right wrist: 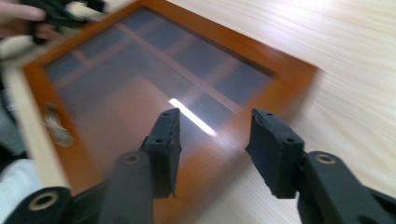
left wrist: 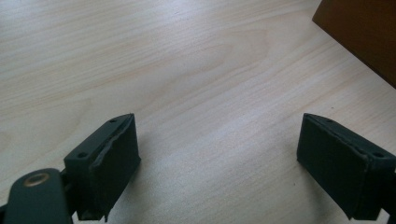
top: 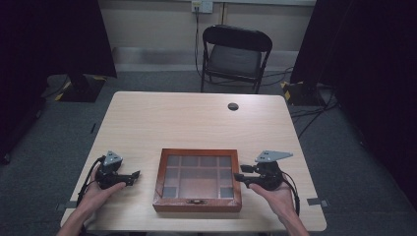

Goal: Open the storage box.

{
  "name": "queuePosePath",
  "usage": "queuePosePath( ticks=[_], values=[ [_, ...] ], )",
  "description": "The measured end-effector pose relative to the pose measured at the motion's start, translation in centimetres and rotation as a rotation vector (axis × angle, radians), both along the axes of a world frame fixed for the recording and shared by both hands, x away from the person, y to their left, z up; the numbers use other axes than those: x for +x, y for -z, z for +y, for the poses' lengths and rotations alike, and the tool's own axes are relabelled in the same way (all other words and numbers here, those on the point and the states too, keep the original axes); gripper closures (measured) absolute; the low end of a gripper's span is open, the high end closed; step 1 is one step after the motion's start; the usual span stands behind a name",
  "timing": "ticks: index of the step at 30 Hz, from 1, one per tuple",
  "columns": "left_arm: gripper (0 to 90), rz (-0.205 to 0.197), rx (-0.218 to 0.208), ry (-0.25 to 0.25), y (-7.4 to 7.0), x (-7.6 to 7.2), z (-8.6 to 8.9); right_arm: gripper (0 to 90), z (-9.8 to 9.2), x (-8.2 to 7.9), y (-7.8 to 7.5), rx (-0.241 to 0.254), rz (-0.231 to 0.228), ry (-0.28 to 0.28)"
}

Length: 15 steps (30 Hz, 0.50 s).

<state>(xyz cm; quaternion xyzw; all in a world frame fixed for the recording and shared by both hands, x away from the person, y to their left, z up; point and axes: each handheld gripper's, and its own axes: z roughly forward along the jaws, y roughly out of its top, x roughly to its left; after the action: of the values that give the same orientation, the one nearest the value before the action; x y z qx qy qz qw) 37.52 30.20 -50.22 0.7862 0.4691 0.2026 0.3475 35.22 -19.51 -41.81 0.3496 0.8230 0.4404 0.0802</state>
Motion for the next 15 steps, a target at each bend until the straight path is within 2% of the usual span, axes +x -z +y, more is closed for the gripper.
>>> queuePosePath(
  ticks=[2,3,5,8,15],
  values=[
    [12.1,0.0,0.0,0.001,0.0,0.0,0.0,58.1,1.0,0.0,-0.6,0.008,-0.003,-0.047],
    [12.1,0.0,0.0,0.001,0.0,0.0,0.0,57.9,2.1,0.0,-0.9,0.024,0.002,-0.088],
    [12.1,0.0,0.0,0.001,0.0,0.0,0.0,58.5,2.4,-0.1,-1.0,0.027,0.002,-0.1],
    [12.1,0.0,0.0,0.001,0.0,0.0,0.0,61.8,3.9,-0.2,-0.9,0.036,0.014,-0.162],
    [12.1,0.0,0.0,0.0,0.0,0.0,0.0,68.1,6.6,-0.7,-0.4,0.048,0.03,-0.259]
  ],
)
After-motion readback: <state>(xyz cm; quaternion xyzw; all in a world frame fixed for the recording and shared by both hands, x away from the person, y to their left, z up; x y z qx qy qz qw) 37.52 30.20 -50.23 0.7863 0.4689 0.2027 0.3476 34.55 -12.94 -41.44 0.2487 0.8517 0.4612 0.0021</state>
